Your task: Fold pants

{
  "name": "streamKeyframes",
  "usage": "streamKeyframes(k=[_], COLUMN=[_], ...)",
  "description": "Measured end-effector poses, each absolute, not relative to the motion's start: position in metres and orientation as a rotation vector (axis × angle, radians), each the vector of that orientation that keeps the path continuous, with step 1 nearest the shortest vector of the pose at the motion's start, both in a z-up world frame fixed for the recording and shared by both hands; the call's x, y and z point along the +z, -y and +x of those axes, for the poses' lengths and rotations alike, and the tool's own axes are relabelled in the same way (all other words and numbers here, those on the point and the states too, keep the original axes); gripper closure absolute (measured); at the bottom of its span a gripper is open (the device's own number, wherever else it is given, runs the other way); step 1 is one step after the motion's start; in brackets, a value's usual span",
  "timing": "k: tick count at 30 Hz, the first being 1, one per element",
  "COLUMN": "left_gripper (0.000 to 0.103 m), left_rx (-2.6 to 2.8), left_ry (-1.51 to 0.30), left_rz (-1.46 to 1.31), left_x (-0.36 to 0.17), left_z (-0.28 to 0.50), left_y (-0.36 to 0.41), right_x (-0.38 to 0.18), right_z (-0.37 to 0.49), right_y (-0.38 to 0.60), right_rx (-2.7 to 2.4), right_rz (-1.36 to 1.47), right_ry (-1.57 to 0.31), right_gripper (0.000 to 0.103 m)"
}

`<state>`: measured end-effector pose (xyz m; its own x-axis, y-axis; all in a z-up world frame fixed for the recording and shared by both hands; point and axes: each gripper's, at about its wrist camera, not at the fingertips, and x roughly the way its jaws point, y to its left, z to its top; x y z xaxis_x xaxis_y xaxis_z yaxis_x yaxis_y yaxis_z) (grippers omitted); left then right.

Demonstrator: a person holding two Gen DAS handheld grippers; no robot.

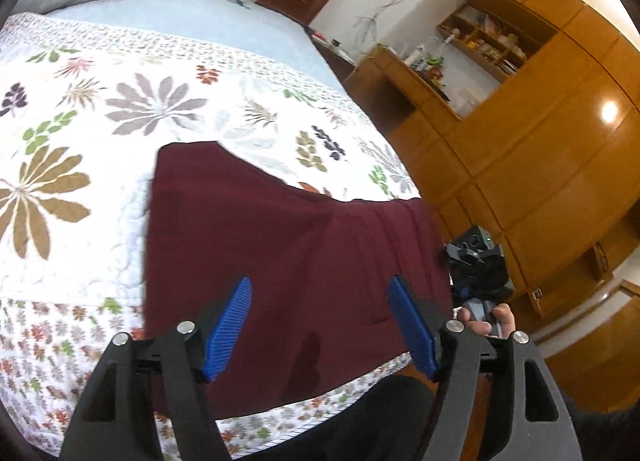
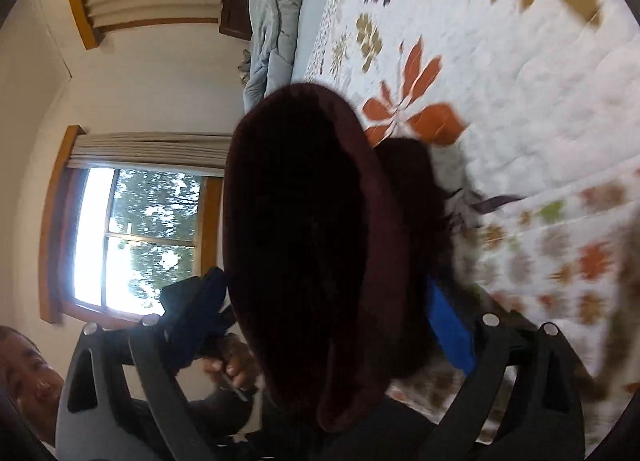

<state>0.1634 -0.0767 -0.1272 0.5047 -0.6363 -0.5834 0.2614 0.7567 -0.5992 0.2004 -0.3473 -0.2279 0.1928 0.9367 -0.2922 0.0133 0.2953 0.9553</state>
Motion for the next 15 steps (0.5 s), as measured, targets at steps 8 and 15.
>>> streamKeyframes(k=[8, 15], left_gripper=[0.031, 0.031], left_rx=[-0.565, -0.561], left_ry=[-0.891, -0.886], left_rz=[-0.494, -0.487], left_x=[-0.131, -0.132], left_z=[0.155, 0.156], left_y=[0.067, 0.064], right_x=[-0.213, -0.210], right_z=[0.199, 0.200], right_y=[0.338, 0.307], right_rx=[0.861, 0.734], right_rz=[1.074, 0.789], right_ry=[-1.157, -1.281], right_gripper=[0.005, 0.006])
